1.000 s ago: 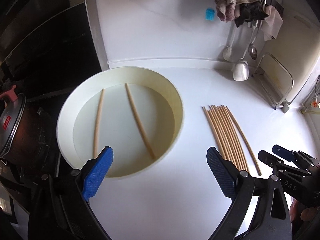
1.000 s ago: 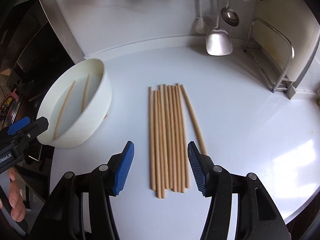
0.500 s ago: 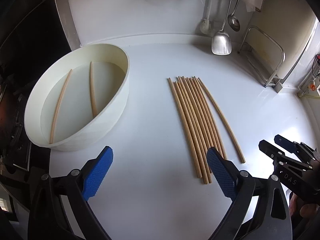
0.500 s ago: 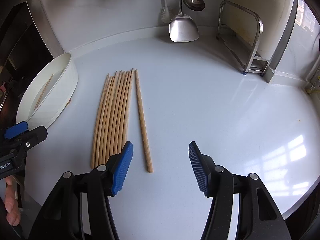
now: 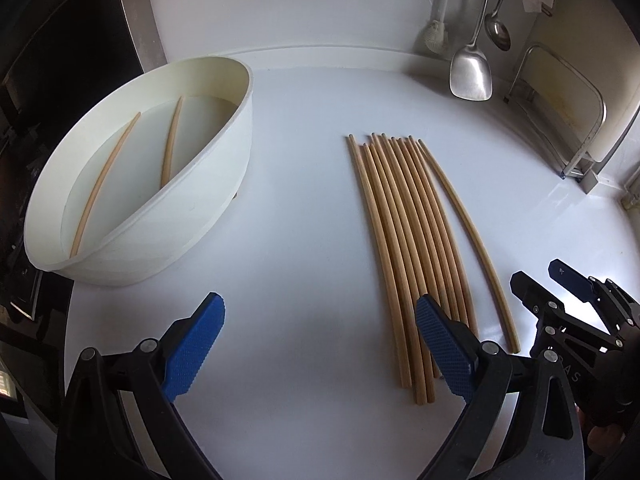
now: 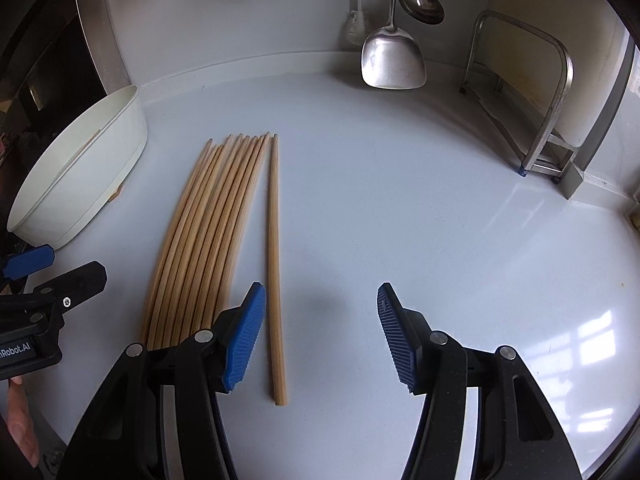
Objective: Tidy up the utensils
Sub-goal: 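Move both grippers back over the remaining wooden chopsticks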
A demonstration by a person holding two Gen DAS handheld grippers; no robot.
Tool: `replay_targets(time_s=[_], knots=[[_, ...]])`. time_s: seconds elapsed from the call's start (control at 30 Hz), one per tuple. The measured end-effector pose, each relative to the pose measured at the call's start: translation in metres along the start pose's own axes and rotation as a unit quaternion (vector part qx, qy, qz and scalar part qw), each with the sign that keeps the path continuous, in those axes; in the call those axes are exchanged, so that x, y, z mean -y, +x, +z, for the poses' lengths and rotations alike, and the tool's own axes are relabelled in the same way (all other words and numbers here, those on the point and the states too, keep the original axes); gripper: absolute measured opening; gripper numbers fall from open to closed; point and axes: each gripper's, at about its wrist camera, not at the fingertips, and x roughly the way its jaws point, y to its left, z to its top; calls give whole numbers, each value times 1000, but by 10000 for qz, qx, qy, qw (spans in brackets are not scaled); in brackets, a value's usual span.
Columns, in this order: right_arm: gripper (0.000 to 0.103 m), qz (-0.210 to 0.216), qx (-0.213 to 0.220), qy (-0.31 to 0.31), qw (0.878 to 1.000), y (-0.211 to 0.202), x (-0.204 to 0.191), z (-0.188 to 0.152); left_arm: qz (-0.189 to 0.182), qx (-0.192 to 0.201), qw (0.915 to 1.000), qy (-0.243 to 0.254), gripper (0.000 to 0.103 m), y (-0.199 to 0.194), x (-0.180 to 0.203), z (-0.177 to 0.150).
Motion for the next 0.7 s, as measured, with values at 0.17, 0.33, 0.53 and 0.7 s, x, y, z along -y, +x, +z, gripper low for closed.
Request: replay_targets(time_s=[0.17, 0.33, 0.53, 0.7], knots=[[56, -68, 37, -118, 9999, 11, -7, 1, -36, 170, 9998, -3, 94, 8, 4, 1], [56, -75, -7, -118, 9999, 16, -10, -1, 28, 80, 10000, -29, 94, 20, 7, 1], [56, -130, -33, -189, 9997, 21, -10, -1, 141, 7, 9999, -47, 94, 28, 6, 1], [56, -183, -45, -101, 9998, 23, -2, -2, 186, -36, 9998, -56, 94, 33, 7, -1]])
